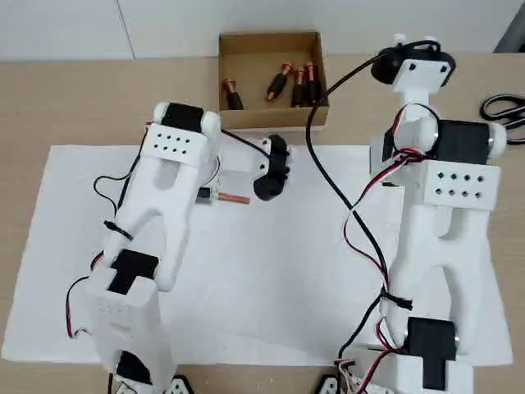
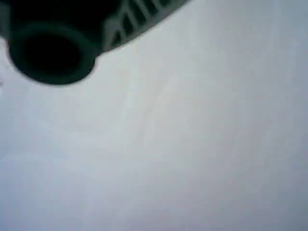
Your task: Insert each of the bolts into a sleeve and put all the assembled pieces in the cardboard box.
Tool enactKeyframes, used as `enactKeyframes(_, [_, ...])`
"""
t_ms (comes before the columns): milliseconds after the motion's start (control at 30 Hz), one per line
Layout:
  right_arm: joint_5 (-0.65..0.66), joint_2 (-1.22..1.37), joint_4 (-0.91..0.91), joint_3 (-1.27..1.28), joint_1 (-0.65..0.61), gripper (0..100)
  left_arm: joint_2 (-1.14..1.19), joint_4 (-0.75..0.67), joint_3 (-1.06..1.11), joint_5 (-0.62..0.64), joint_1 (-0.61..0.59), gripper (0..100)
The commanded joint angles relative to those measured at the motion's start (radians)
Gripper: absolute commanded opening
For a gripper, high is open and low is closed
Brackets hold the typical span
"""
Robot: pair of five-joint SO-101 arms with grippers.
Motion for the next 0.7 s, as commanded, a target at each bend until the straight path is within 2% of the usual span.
enactKeyframes(0, [0.028,-0.056,0.004,-0.029,0.002,0.6,-0.011,0.018,0.004,-0.341,-0.017,1])
enactKeyframes(300, [0.025,-0.056,0.002,-0.032,0.002,0.4,0.012,0.014,0.005,-0.365,-0.011,1])
enactKeyframes(467, [0.028,-0.056,0.005,-0.032,0.002,0.4,0.071,0.006,-0.002,-0.365,-0.012,7])
enactKeyframes(667, [0.029,-0.056,0.01,-0.032,-0.045,0.4,0.098,-0.048,-0.002,-0.295,0.006,8])
